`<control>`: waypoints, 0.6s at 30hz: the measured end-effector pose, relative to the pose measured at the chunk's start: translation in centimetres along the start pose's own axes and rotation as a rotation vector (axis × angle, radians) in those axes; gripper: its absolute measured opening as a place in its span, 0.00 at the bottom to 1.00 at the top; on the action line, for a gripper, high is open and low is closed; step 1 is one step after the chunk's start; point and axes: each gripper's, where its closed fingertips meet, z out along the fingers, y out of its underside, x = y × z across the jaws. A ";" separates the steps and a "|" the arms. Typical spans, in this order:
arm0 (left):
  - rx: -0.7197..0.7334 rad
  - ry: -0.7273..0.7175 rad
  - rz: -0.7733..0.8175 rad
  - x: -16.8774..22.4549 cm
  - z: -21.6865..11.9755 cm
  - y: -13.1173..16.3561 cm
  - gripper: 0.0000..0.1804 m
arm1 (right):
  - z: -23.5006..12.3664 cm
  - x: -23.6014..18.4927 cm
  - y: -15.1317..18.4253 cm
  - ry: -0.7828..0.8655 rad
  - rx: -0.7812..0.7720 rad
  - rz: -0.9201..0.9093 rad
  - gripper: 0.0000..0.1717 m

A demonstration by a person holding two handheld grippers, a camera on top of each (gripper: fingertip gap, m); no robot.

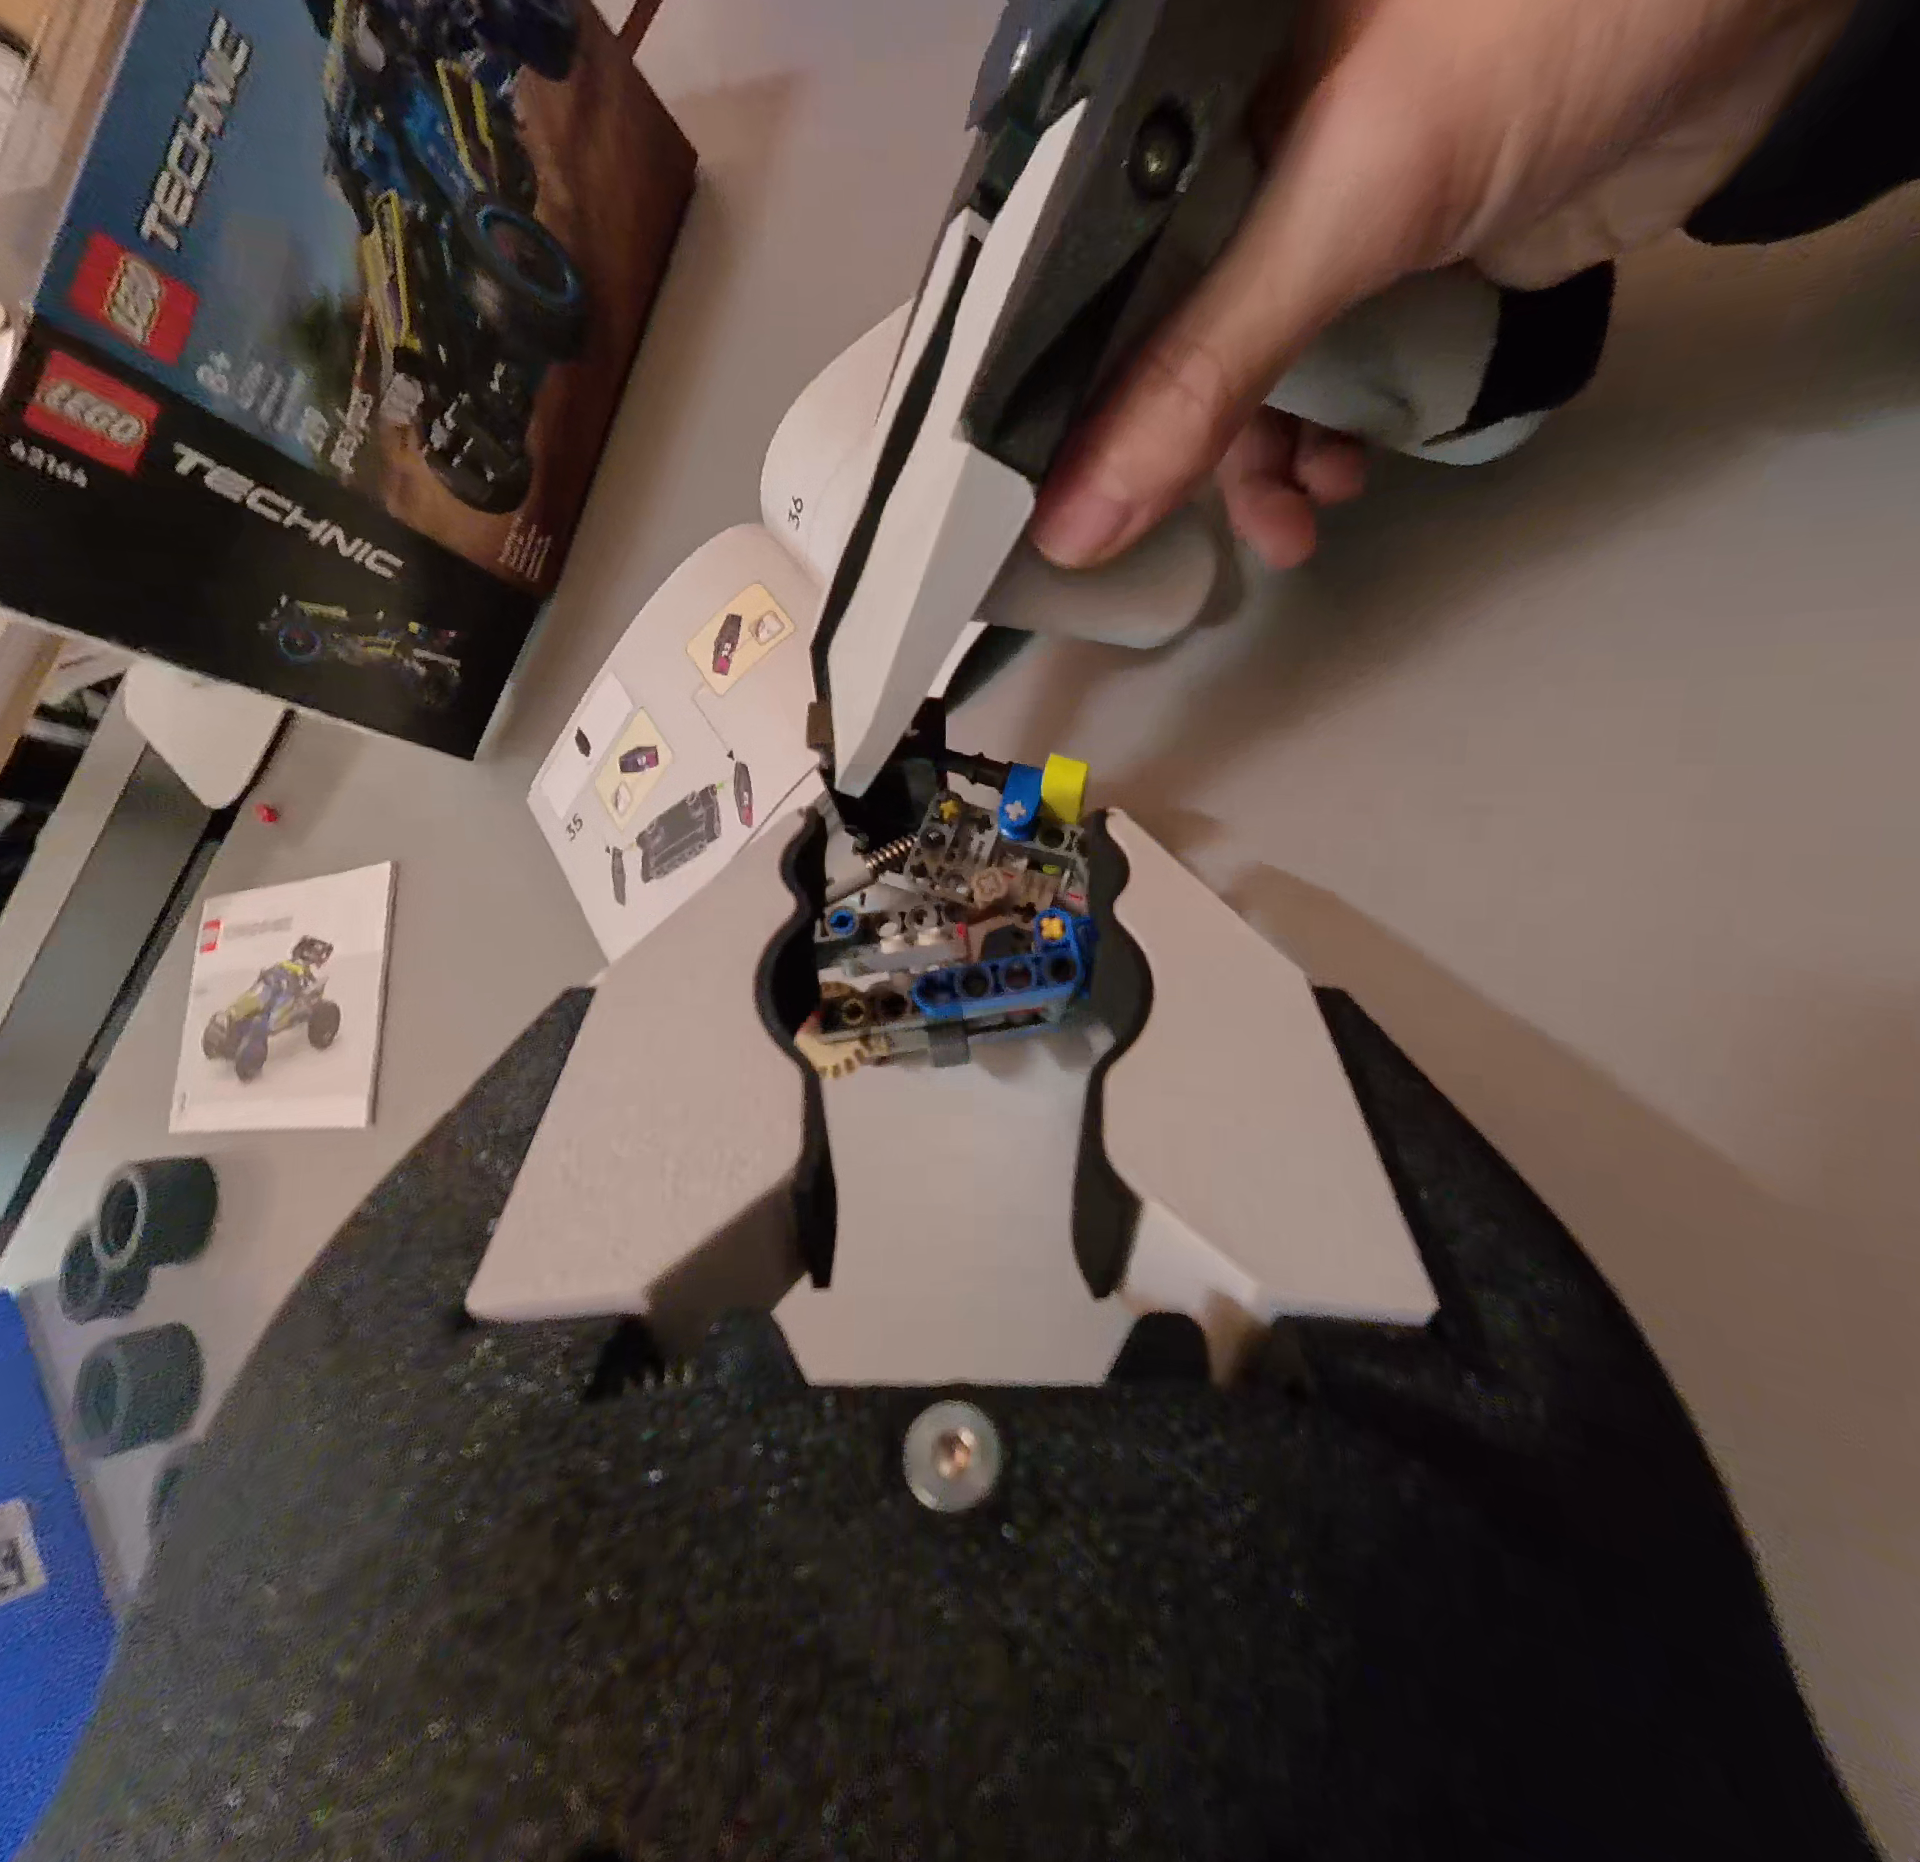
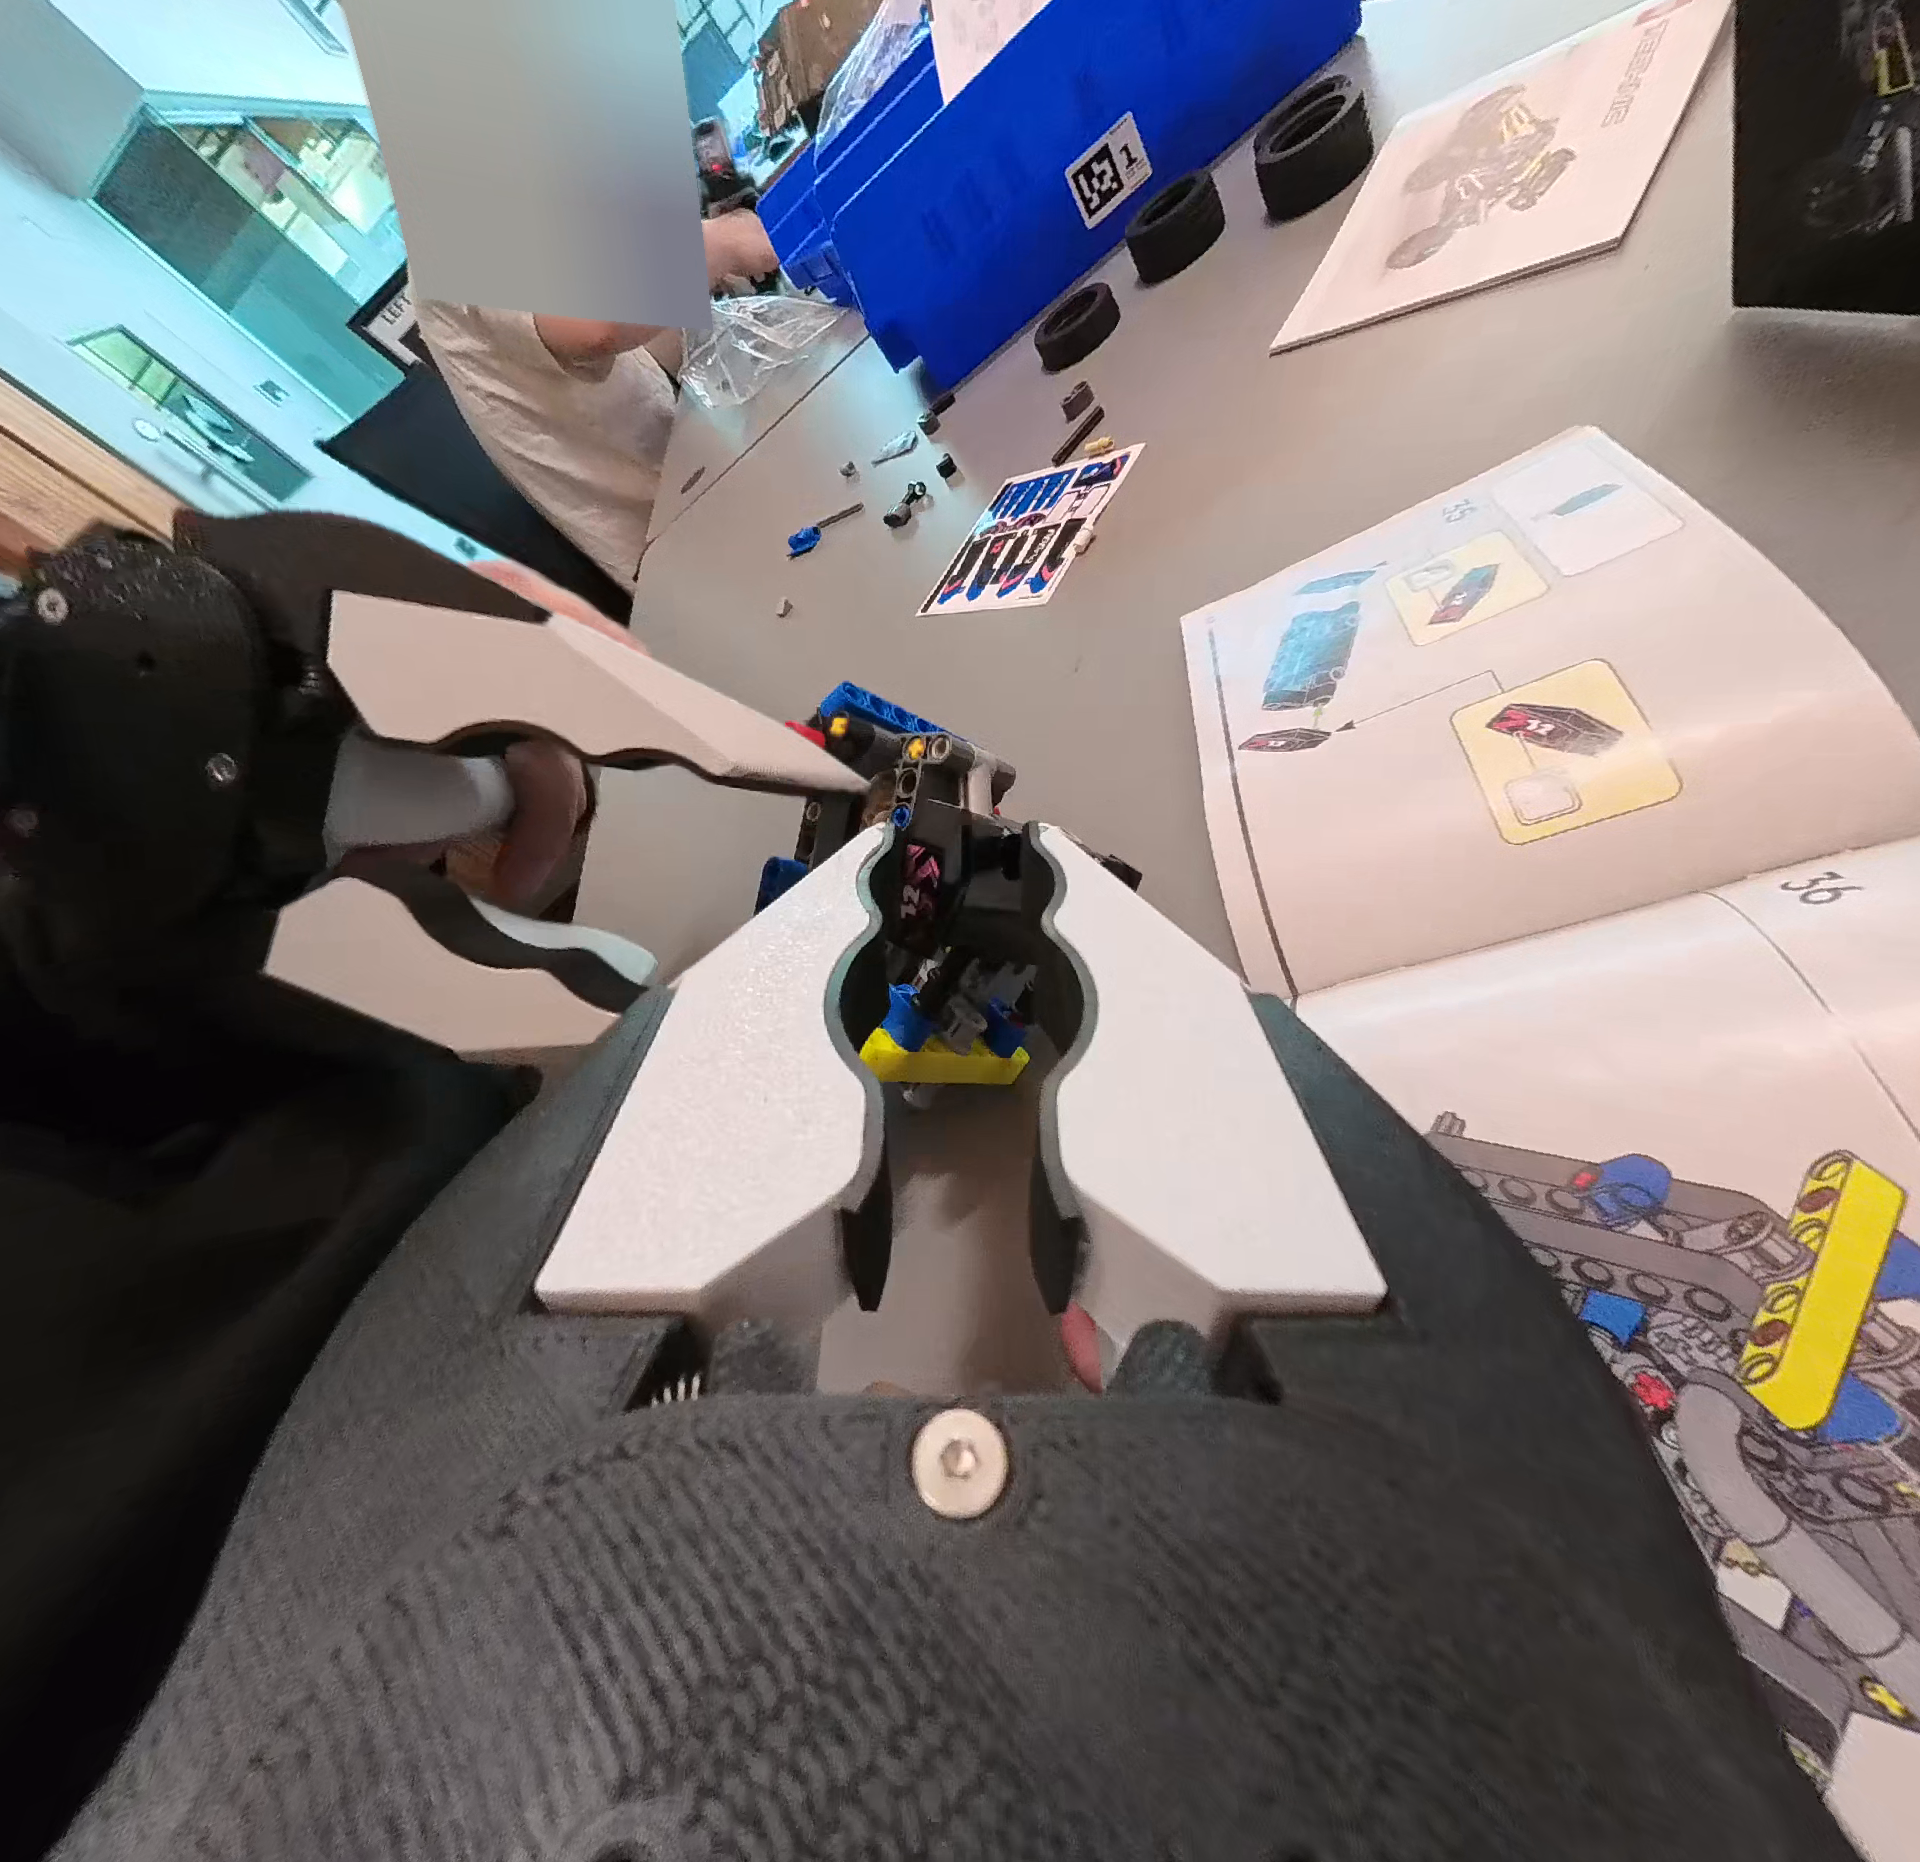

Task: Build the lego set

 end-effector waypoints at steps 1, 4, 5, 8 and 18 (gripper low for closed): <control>0.003 -0.018 -0.020 0.1 0.2 0.0 0.26 | 0.0 0.1 0.0 -0.002 0.001 0.009 0.11; -0.011 -0.065 -0.056 0.3 1.4 0.3 0.28 | 0.0 0.0 0.1 -0.012 -0.004 0.028 0.11; -0.030 -0.076 -0.062 0.3 1.8 0.6 0.27 | 0.0 -0.2 0.2 -0.022 -0.007 0.031 0.11; -0.019 -0.112 -0.038 0.1 2.6 0.4 0.27 | -0.4 0.0 -0.1 -0.029 0.009 0.050 0.10; 0.048 0.010 0.034 0.5 3.6 -0.5 0.21 | -1.5 1.1 -0.6 -0.044 0.048 0.125 0.09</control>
